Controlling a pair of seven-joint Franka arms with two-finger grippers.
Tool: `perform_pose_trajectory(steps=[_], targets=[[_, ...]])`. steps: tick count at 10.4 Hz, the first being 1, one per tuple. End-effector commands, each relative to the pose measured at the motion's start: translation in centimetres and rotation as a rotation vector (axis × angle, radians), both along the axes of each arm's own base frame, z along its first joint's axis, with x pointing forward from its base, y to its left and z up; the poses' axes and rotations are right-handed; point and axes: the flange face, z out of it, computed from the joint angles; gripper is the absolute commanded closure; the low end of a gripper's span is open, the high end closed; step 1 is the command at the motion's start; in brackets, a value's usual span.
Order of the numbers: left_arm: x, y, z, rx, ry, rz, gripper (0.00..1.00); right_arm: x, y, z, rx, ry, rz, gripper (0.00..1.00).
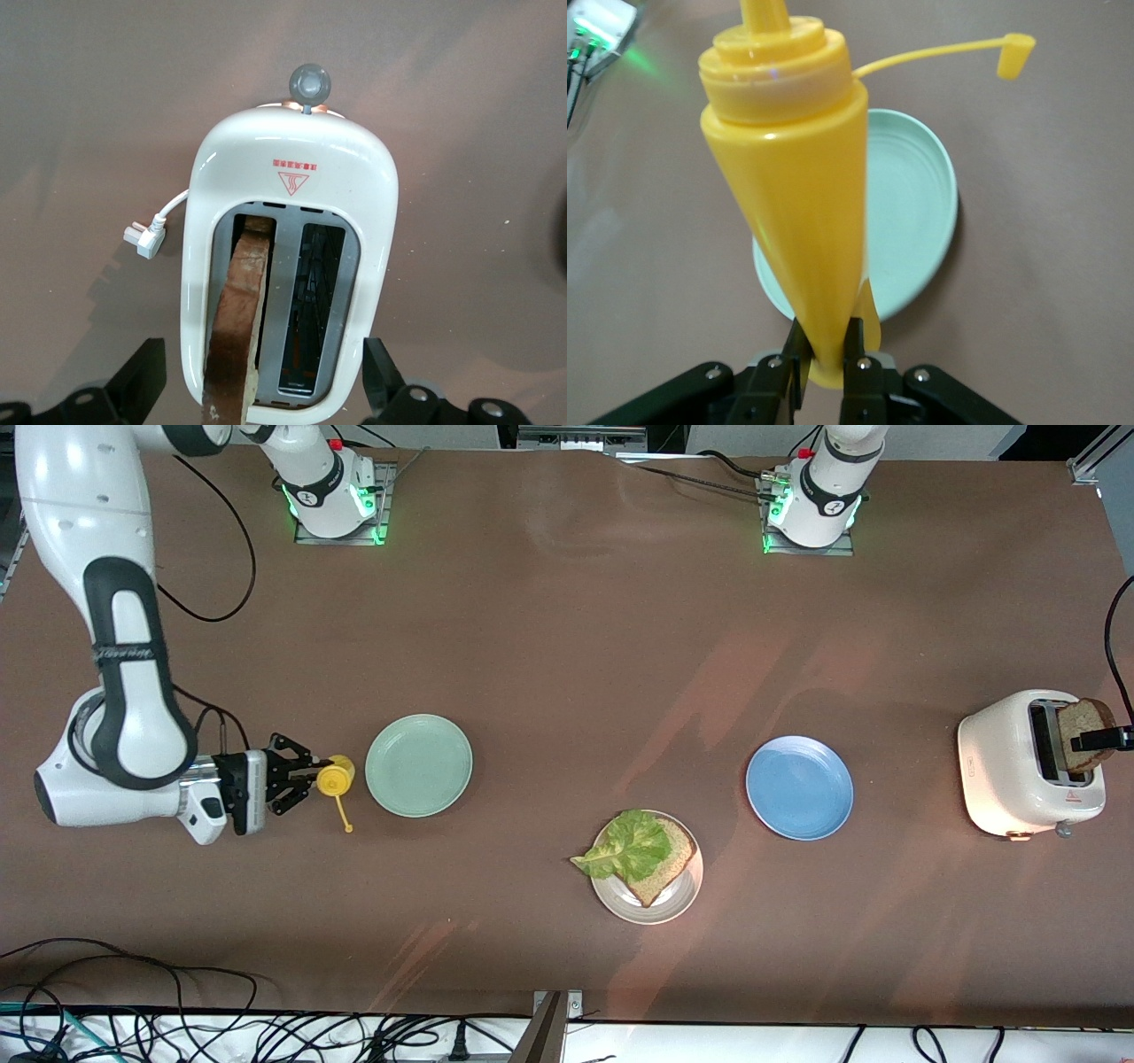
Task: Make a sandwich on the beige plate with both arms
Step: 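Lift the yellow bottle and carry it over the mint-green plate, then carry the bottle over the beige plate while the left gripper reaches the toaster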
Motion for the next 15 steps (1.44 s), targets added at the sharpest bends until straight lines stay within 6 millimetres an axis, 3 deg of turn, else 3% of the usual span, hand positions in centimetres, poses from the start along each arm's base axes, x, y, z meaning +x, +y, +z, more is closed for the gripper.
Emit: perform_pose_trajectory(steps=[1, 5, 8, 10, 15], targets=[[0.0, 0.1, 0.4, 0.032, 0.001, -0.022, 0.02, -0.8, 5.9, 2.5, -0.162, 0.045, -0.075, 1.00], [0.1, 0.0, 0.3, 0.031, 0.002, -0.022, 0.02, -1.5, 16.3, 6.3, -0.381, 0.046, -0.157, 1.00], [0.1, 0.0, 0.5, 0.033, 0.000, -0.023, 0.02, -3.4, 24.5, 7.4, -0.558, -0.013, -0.151, 1.00], [0.2, 0.0, 0.6, 0.034, -0.001, -0.023, 0.02, -5.0, 30.8, 7.0, -0.700, -0.067, -0.124, 1.00], [0.2, -0.1, 0.5, 0.033, 0.000, -0.026, 0.02, -7.2, 38.0, 3.7, -0.996, -0.195, -0.022, 1.00]])
